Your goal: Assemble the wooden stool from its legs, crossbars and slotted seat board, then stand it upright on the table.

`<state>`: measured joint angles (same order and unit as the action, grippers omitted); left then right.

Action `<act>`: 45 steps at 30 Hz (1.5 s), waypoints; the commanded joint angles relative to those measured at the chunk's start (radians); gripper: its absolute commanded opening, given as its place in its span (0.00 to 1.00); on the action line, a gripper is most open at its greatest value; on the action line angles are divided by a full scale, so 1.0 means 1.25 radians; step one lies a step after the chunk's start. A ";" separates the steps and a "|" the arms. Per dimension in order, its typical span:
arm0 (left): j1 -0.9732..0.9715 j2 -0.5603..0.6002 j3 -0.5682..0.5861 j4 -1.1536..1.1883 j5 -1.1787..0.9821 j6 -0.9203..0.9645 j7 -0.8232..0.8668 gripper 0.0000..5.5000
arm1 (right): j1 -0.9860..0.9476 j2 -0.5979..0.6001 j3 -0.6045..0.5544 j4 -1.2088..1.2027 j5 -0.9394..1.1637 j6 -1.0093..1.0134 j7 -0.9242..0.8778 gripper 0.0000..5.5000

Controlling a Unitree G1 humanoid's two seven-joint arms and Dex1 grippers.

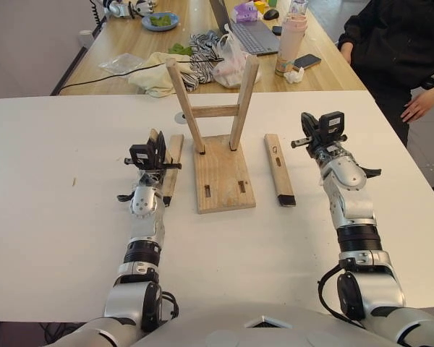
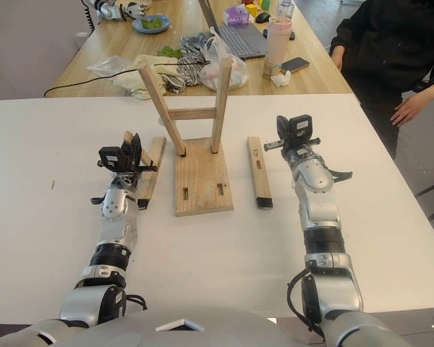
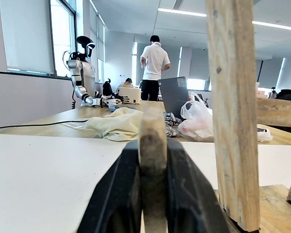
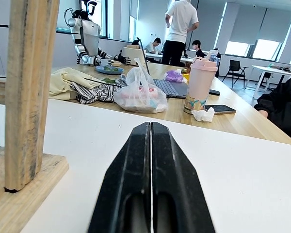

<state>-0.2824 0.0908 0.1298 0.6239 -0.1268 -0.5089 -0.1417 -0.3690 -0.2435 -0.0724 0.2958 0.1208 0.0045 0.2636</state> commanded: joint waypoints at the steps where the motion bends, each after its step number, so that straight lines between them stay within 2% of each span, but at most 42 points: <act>1: 0.132 0.024 -0.020 0.202 0.053 0.150 0.020 0.07 | -0.012 0.004 -0.021 0.022 0.012 0.003 -0.005 0.00; 8: 0.146 0.025 -0.023 0.228 0.051 0.116 0.030 0.07 | 0.004 0.004 -0.039 0.024 0.014 -0.001 -0.013 0.00; 9: 0.146 0.027 -0.025 0.224 0.053 0.117 0.034 0.14 | -0.002 0.004 -0.040 0.025 0.012 0.000 -0.012 0.00; 13: 0.173 0.040 -0.032 0.103 0.050 0.168 0.021 0.23 | -0.007 0.003 -0.036 0.025 0.005 -0.002 -0.007 0.00; 14: 0.184 0.047 -0.035 0.027 0.040 0.228 0.010 0.27 | -0.005 0.001 -0.036 0.024 0.004 -0.002 -0.006 0.00; 17: 0.189 0.107 -0.059 -0.261 0.005 0.540 -0.034 0.35 | -0.006 -0.001 -0.037 0.025 0.002 -0.003 -0.007 0.00; 20: 0.156 0.179 -0.062 -0.460 -0.042 0.828 -0.064 0.44 | -0.015 0.002 -0.031 0.031 -0.001 -0.007 -0.005 0.00; 22: 0.155 0.217 -0.061 -0.552 -0.062 0.957 -0.082 0.52 | -0.019 0.003 -0.031 0.033 -0.002 -0.008 -0.006 0.00; 25: 0.192 0.254 -0.058 -0.637 -0.077 1.097 -0.100 0.59 | -0.011 0.003 -0.033 0.028 -0.002 -0.007 -0.009 0.00; 30: 0.251 0.272 -0.042 -0.731 -0.113 1.242 -0.113 0.59 | 0.000 0.001 -0.037 0.016 -0.001 -0.004 -0.012 0.00; 36: 0.305 0.339 -0.019 -0.821 -0.165 1.361 -0.169 0.42 | -0.013 -0.001 -0.039 0.035 -0.015 -0.010 -0.037 0.00; 39: 0.294 0.340 -0.003 -0.805 -0.166 1.344 -0.172 0.36 | -0.020 -0.001 -0.033 0.050 -0.043 -0.020 -0.075 0.00; 45: 0.229 0.291 0.114 -0.734 -0.183 1.207 -0.154 0.36 | -0.048 0.009 -0.077 0.047 0.053 0.024 -0.030 0.00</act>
<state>0.0501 0.4674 0.2205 -0.3225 -0.3548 1.0635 -0.3485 -0.3984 -0.2436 -0.1426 0.3609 0.1353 0.0024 0.1970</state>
